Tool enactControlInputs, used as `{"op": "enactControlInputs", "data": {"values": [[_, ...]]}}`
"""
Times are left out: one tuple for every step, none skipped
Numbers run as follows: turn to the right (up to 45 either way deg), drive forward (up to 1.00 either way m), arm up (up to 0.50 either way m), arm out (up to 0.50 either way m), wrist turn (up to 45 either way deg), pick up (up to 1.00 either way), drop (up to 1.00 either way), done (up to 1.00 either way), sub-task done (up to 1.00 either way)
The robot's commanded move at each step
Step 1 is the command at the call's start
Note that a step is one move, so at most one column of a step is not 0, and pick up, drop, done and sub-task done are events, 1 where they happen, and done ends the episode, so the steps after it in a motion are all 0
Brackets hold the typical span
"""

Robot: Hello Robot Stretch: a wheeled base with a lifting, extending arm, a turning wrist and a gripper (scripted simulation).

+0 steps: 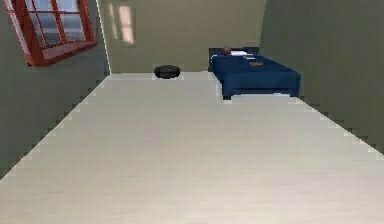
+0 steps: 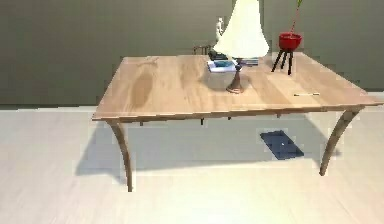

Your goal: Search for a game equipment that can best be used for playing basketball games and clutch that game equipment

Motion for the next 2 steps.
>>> {"op": "enactControlInputs", "data": {"values": [[0.0, 1.00, 0.00, 0.00, 0.0, 0.00, 0.00, 0.00, 0.00], [0.0, 1.00, 0.00, 0.00, 0.0, 0.00, 0.00, 0.00, 0.00]]}}
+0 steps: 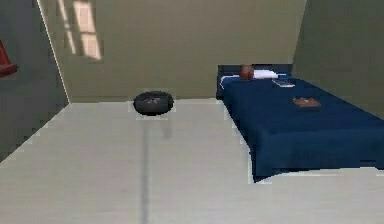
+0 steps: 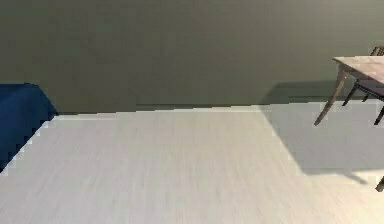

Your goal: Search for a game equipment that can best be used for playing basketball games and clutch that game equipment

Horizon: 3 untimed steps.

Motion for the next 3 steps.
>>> {"op": "enactControlInputs", "data": {"values": [[0.0, 1.00, 0.00, 0.00, 0.0, 0.00, 0.00, 0.00, 0.00], [0.0, 1.00, 0.00, 0.00, 0.0, 0.00, 0.00, 0.00, 0.00], [-9.0, 0.00, 0.00, 0.00, 0.0, 0.00, 0.00, 0.00, 0.00]]}}
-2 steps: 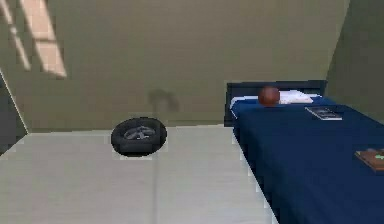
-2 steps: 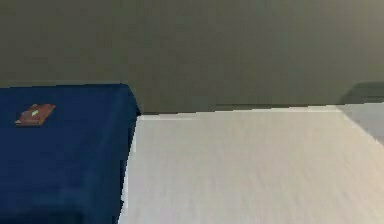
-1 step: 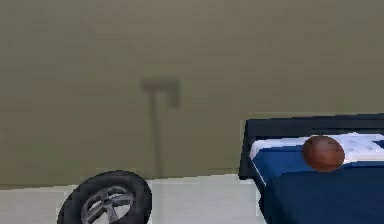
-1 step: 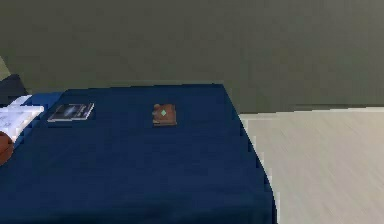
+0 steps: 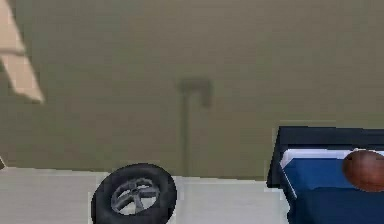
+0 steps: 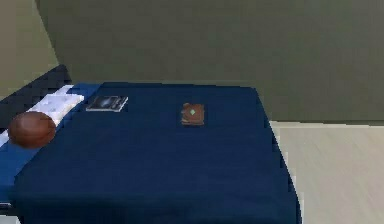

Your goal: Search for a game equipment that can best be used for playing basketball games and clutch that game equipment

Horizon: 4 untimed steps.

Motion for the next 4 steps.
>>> {"op": "enactControlInputs", "data": {"values": [[0.0, 0.35, 0.00, 0.00, 0.0, 0.00, 0.00, 0.00, 0.00], [-27.0, 0.00, 0.00, 0.00, 0.0, 0.00, 0.00, 0.00, 0.00], [45.0, 0.00, 0.00, 0.00, 0.0, 0.00, 0.00, 0.00, 0.00], [6.0, 0.00, 0.00, 0.00, 0.0, 0.00, 0.00, 0.00, 0.00]]}}
